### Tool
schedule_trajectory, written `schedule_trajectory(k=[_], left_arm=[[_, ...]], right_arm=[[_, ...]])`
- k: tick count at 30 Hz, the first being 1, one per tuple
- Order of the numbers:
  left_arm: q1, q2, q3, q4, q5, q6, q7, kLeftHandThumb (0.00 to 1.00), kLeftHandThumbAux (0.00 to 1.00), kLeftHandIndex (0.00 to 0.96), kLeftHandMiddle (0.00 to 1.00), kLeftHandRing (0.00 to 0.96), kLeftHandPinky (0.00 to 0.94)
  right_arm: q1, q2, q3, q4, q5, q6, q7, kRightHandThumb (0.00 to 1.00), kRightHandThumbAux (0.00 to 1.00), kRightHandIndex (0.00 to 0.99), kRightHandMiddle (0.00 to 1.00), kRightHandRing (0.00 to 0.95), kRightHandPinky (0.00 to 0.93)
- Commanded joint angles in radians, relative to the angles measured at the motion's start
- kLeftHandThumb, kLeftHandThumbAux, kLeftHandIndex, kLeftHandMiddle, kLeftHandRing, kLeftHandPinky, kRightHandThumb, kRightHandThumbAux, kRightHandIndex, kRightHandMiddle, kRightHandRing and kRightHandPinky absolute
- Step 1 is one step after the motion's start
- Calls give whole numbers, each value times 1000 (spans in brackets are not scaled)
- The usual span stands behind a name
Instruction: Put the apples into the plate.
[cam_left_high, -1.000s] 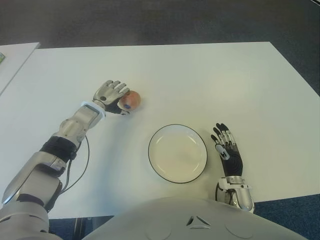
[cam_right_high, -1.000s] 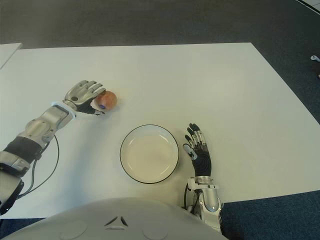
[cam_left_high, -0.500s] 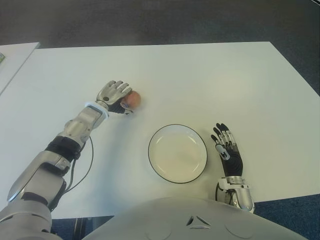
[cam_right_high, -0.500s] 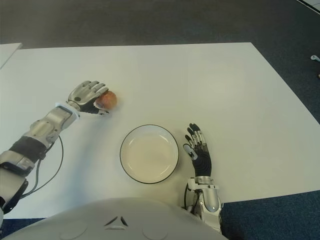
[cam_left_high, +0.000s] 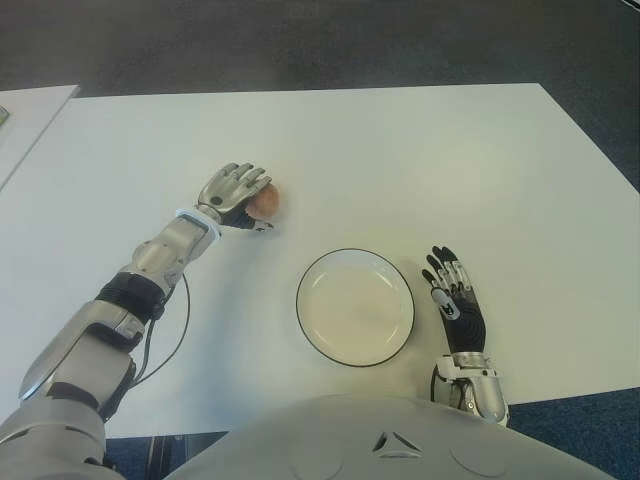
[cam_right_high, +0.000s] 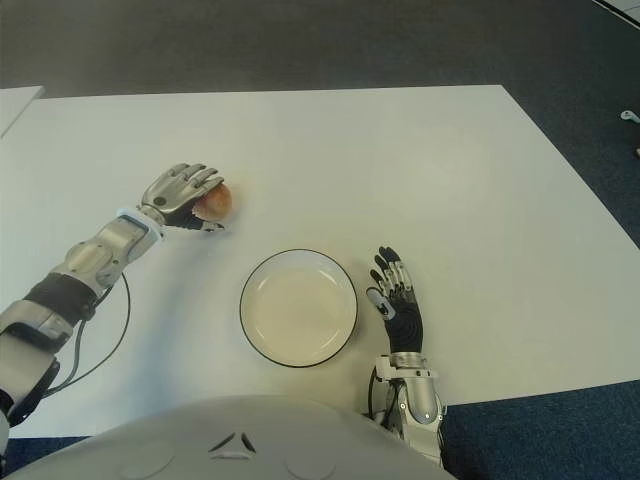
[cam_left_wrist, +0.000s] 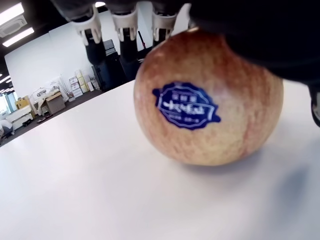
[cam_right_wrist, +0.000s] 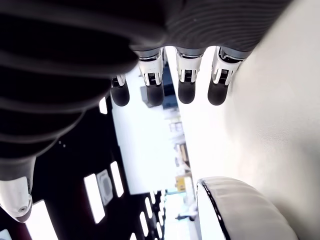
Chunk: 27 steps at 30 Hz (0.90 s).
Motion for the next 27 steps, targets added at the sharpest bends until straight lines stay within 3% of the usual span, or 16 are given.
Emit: schedule_trajectory(k=[1, 27], left_arm=[[7, -16, -27, 40, -9, -20, 3, 312, 259, 0, 0, 0, 0], [-22, -104, -28, 191, -94, 1, 54, 317, 282, 0, 0, 0, 16]], right_arm=[[15, 6, -5, 79, 1, 50, -8, 228, 535, 36, 54, 0, 0], [-28, 10, -16, 148, -19, -9, -21, 223, 543, 41, 49, 0, 0]])
